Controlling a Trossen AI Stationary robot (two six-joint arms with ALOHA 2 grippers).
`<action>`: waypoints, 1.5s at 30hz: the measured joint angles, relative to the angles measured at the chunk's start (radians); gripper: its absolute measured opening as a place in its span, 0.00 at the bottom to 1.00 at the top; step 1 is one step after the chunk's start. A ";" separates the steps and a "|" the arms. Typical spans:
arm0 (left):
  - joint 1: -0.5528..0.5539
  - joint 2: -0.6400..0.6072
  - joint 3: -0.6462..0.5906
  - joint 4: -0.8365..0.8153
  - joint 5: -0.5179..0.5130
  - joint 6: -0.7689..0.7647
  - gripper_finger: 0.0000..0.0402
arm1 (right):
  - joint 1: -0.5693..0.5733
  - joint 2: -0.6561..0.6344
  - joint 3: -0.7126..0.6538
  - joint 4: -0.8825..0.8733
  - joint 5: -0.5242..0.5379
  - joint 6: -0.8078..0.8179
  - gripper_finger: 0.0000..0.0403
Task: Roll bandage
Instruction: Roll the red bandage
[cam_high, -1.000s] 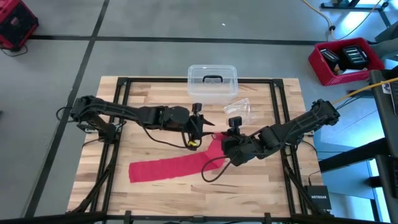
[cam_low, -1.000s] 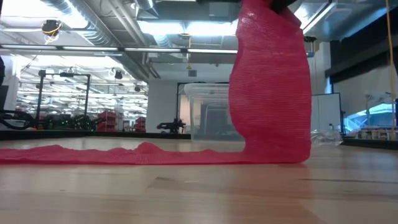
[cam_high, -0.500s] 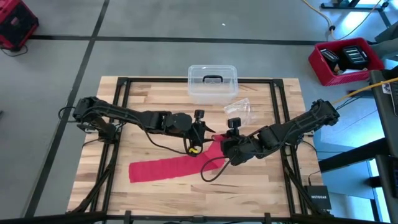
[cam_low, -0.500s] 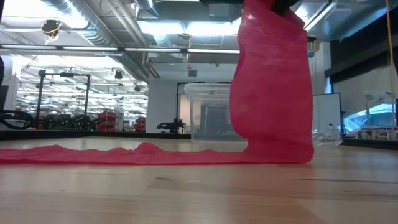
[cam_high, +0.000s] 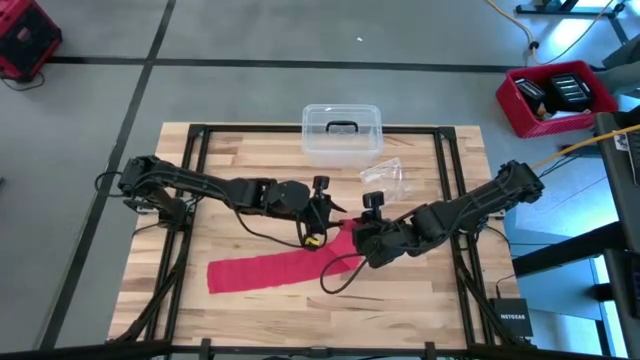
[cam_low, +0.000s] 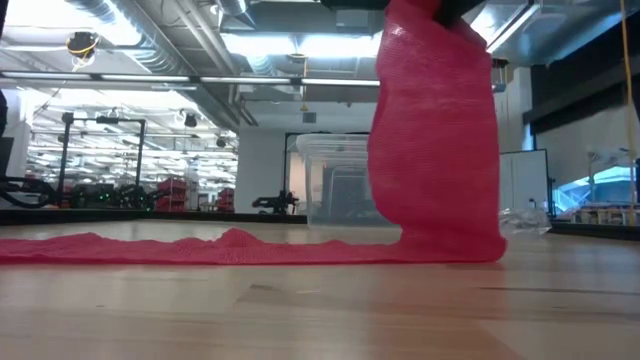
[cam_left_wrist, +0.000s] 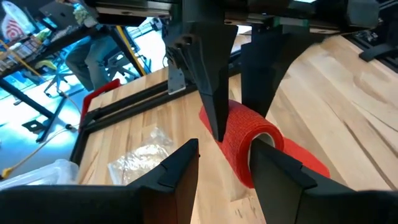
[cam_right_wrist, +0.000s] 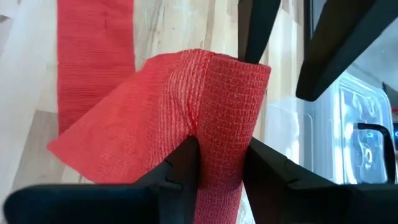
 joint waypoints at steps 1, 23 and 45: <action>-0.003 0.001 0.000 -0.001 0.001 0.002 0.33 | 0.000 0.001 0.000 0.005 0.000 0.000 0.27; -0.029 0.047 0.001 0.001 -0.058 0.033 0.04 | 0.003 0.008 0.067 -0.085 -0.027 0.140 0.37; -0.061 -0.150 0.091 0.185 -0.256 0.308 0.03 | 0.324 -0.462 -0.341 0.013 0.412 0.546 0.45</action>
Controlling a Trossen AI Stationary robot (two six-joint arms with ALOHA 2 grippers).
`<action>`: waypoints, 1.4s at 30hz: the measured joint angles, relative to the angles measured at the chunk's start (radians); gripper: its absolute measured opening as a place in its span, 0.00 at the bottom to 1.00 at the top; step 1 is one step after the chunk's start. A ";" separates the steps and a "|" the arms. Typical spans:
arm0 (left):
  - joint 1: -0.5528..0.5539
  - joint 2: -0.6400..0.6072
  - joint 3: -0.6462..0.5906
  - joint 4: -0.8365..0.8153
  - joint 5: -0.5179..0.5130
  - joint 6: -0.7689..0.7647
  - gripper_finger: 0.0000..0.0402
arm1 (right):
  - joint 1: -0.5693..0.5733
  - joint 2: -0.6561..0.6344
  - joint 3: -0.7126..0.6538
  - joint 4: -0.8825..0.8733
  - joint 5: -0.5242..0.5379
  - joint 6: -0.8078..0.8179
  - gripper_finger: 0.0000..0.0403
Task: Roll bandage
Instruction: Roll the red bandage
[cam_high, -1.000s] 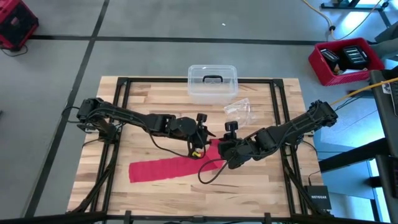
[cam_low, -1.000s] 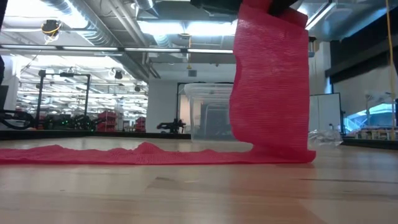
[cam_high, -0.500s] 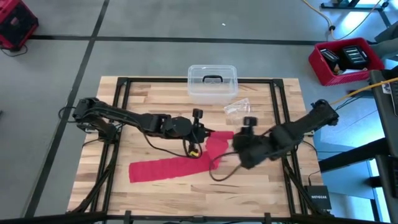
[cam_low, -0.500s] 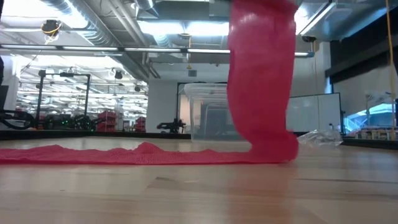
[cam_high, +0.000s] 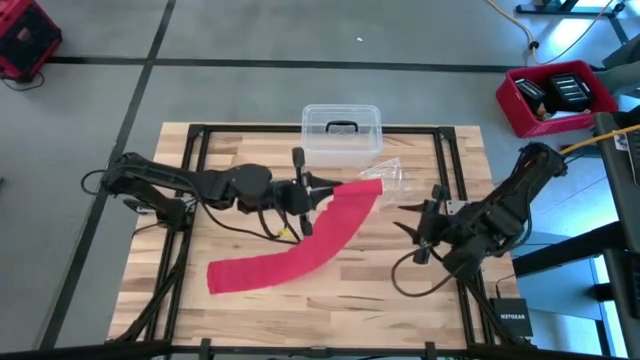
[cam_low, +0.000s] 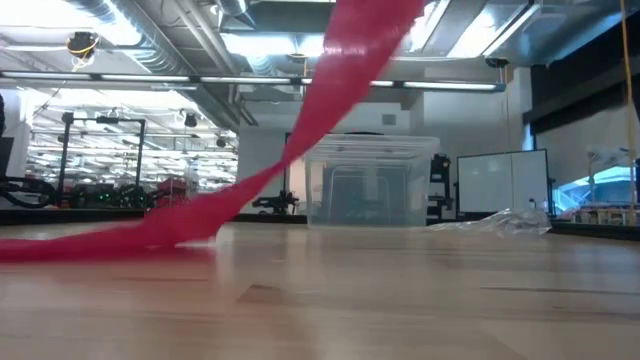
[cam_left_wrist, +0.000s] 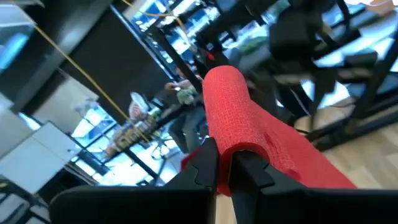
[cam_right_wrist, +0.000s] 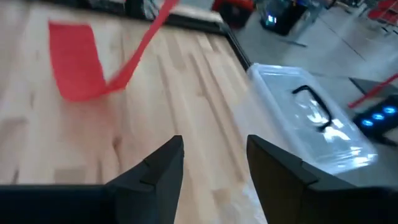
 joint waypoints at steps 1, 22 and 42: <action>0.004 0.000 0.000 0.015 0.000 0.009 0.04 | -0.002 -0.039 -0.077 0.112 0.003 -0.032 0.45; 0.058 -0.001 0.220 -0.218 -0.076 0.010 0.03 | -0.453 -0.199 -0.606 1.380 -0.560 -0.455 0.45; 0.050 0.023 0.219 -0.301 -0.077 -0.062 0.04 | -0.548 0.082 -0.606 1.700 -0.649 -0.549 0.44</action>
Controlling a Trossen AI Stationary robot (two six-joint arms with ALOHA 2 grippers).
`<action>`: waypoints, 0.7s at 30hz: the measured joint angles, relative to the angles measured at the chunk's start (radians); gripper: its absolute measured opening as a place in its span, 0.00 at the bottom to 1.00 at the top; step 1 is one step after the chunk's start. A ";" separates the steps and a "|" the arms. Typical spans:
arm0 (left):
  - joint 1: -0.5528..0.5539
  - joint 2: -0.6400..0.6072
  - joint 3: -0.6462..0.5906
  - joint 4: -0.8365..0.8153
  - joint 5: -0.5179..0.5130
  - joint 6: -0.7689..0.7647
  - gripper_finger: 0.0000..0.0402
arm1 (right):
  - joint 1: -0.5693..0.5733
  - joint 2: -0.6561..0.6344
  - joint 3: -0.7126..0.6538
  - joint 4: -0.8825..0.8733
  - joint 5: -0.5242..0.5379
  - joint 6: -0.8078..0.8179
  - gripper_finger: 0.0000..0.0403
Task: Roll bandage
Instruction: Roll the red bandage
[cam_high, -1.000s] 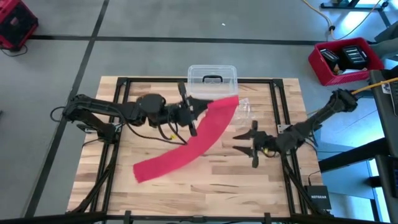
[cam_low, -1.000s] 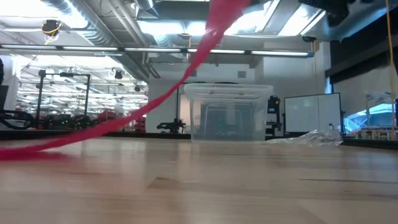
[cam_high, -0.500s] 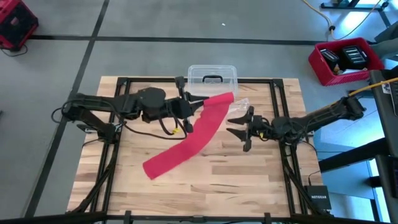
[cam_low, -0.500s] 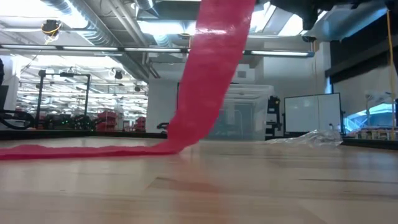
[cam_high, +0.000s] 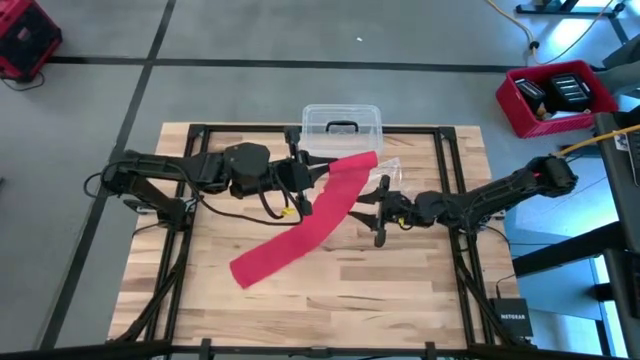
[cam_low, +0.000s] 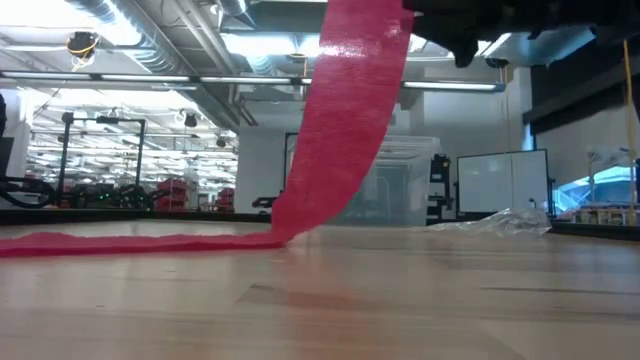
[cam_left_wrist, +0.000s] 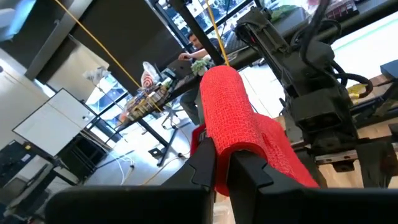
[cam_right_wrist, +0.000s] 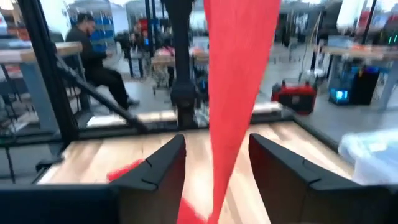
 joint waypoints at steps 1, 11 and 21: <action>0.000 0.000 0.000 0.000 0.000 -0.002 0.04 | 0.000 0.012 0.000 0.030 0.007 -0.020 0.44; -0.002 -0.003 0.000 0.000 0.090 -0.035 0.04 | 0.003 0.054 0.000 0.026 0.040 -0.155 0.04; -0.035 -0.008 0.124 -0.001 0.101 -0.066 0.04 | 0.003 0.049 0.002 -0.103 -0.050 -0.121 0.02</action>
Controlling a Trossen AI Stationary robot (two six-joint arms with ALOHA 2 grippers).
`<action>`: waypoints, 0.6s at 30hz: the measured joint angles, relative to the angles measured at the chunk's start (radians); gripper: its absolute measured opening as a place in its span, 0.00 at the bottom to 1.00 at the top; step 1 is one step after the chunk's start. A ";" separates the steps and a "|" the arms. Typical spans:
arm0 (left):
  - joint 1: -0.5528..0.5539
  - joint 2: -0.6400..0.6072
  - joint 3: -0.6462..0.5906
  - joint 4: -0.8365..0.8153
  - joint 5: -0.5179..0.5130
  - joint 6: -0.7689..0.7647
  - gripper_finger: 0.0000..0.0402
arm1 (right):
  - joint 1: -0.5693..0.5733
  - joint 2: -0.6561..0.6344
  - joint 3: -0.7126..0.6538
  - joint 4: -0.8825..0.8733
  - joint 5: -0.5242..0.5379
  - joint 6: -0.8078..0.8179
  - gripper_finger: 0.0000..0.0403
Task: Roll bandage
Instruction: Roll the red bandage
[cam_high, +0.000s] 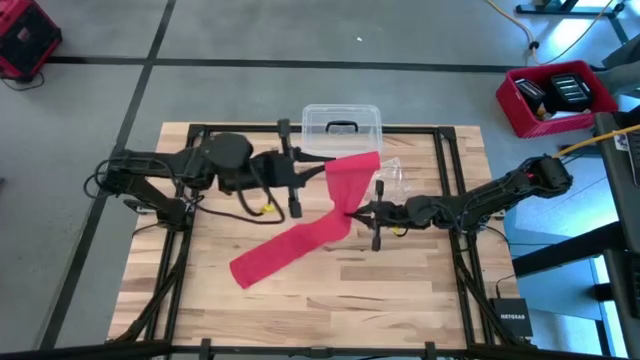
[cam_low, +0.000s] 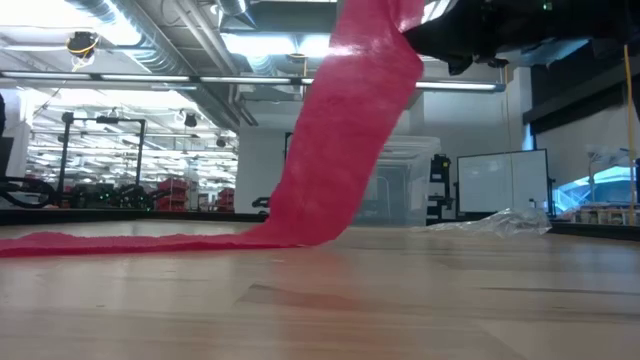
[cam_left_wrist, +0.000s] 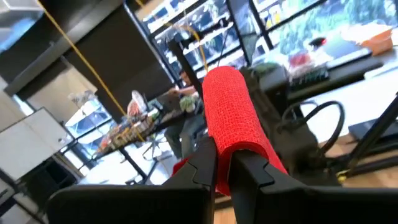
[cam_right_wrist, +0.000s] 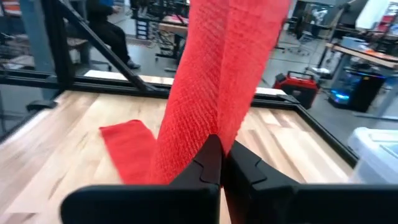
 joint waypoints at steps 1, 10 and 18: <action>-0.001 0.000 0.003 -0.004 0.000 0.003 0.04 | 0.000 0.000 0.000 -0.002 -0.003 0.000 0.01; 0.010 0.001 -0.012 -0.106 -0.002 -0.024 0.04 | 0.000 0.001 0.011 0.042 -0.003 0.055 0.07; 0.011 0.001 -0.040 -0.141 -0.039 -0.024 0.04 | 0.000 -0.047 0.148 -0.150 -0.073 0.102 0.27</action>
